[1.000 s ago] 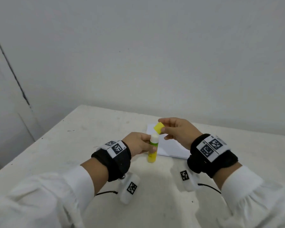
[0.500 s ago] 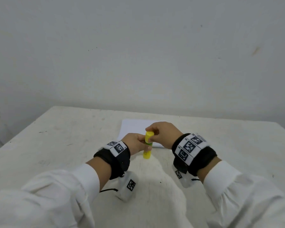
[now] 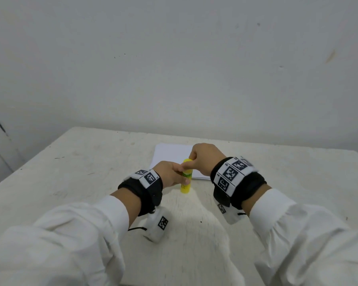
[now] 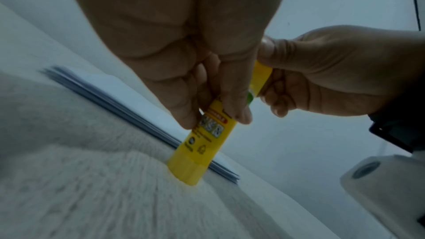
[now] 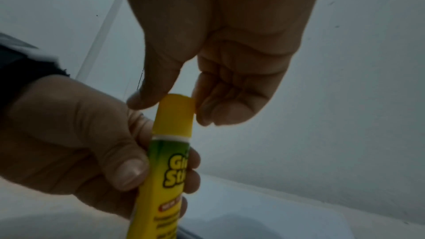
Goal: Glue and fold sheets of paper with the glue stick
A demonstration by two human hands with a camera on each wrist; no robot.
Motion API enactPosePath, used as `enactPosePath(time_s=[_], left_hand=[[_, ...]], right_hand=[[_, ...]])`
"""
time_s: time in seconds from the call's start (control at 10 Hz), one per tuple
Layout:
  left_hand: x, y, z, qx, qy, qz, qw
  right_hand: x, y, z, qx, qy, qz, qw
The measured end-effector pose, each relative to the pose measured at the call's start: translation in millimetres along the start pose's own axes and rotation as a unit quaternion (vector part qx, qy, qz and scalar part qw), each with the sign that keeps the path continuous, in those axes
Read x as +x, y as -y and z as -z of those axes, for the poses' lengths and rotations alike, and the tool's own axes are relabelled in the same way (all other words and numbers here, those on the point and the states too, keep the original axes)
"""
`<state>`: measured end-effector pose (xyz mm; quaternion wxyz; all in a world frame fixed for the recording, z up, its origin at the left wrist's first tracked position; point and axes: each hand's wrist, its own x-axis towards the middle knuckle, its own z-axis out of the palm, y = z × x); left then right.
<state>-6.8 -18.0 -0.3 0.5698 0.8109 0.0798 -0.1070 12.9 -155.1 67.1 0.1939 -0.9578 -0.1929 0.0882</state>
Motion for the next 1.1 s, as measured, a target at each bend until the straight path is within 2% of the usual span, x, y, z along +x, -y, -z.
enactPosePath(time_s=[0.1,0.2,0.3,0.4,0.5,0.9,1.1], left_hand=[[-1,-3,1,-0.007,0.014,-0.011,1.000],[0,-4,4,0.015,0.024,-0.017,0.999],[0,-2,6,-0.038,0.045,-0.007,0.998],[-1,-2,9,-0.170,0.081,0.022,0.982],[0,-4,11,-0.244,0.093,0.041,0.964],[-1,-4,12,-0.262,0.091,0.048,0.960],[-7,-4,12,-0.207,0.091,0.059,0.972]], right_hand=[[-1,-4,2,0.046,0.033,0.020,0.998],[-2,-4,4,0.007,0.039,0.044,0.998],[1,-3,-1,0.028,0.015,0.037,0.999],[2,-3,-1,0.040,0.009,0.036,0.999],[2,-4,-1,0.063,0.004,0.036,0.997],[0,-8,-10,0.110,-0.018,0.036,0.993],[-3,-1,-15,0.049,-0.020,0.038,0.998]])
